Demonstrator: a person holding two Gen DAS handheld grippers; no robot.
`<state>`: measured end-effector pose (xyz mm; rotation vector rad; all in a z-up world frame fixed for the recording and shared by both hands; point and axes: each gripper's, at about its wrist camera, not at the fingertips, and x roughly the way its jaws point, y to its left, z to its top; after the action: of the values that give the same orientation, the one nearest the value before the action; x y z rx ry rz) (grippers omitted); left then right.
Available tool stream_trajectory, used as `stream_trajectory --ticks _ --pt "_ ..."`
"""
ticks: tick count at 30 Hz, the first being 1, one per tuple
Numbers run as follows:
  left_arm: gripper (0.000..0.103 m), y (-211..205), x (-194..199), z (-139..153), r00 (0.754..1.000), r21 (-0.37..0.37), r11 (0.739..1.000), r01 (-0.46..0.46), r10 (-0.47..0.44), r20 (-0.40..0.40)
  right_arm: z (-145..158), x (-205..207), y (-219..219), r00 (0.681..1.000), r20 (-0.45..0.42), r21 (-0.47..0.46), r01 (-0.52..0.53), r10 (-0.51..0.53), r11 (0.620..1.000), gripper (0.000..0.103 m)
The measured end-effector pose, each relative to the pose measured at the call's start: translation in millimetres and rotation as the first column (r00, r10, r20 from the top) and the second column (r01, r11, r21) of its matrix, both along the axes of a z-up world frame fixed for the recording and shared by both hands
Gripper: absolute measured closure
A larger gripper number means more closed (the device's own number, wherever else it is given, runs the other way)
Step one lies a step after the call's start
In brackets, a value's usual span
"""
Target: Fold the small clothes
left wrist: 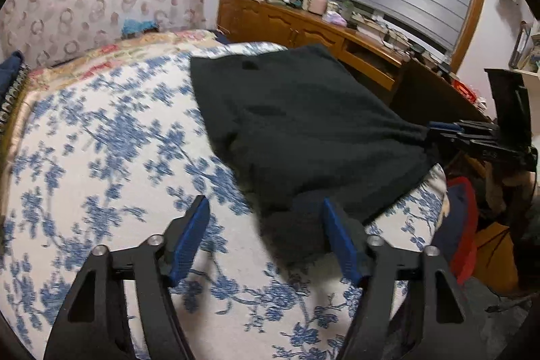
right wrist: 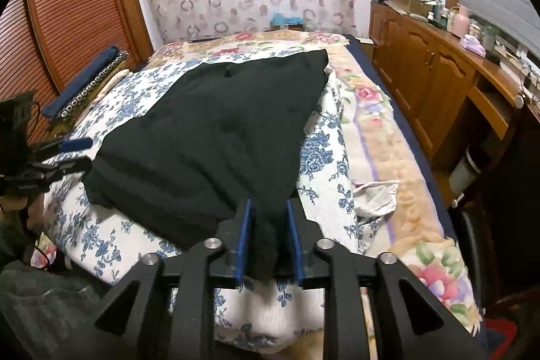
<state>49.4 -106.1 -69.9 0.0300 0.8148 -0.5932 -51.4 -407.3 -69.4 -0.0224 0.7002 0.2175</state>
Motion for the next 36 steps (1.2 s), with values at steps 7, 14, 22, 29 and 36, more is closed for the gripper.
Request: stream_trajectory --ticks 7,14,22,29,36 --pt "0.061 -9.5 -0.7 -13.8 0.997 0.018 0.999 0.035 -0.033 -0.073 -17.3 12.2 3.1 0.999 -0.047 -0.031 -0.007 0.006 1.0 0.063" --pt "0.089 -14.5 -14.9 -10.7 0.993 0.021 0.996 0.085 -0.083 -0.082 -23.1 20.5 6.2 0.998 -0.062 -0.053 -0.002 -0.001 0.999 0.056" --pt "0.09 -10.9 -34.8 13.9 0.994 0.018 0.994 0.106 -0.106 -0.029 -23.1 17.7 -2.4 0.998 -0.068 -0.039 -0.014 0.011 0.999 0.052" --pt "0.09 -11.0 -30.8 8.6 0.995 0.014 0.995 0.097 -0.096 -0.041 -26.6 17.1 -4.0 0.996 -0.086 -0.045 -0.018 0.014 0.999 0.048" --pt "0.09 -11.0 -24.9 4.6 0.995 0.015 0.996 0.086 -0.085 -0.047 -25.5 16.7 -4.1 0.993 -0.102 -0.033 -0.055 0.051 0.998 0.047"
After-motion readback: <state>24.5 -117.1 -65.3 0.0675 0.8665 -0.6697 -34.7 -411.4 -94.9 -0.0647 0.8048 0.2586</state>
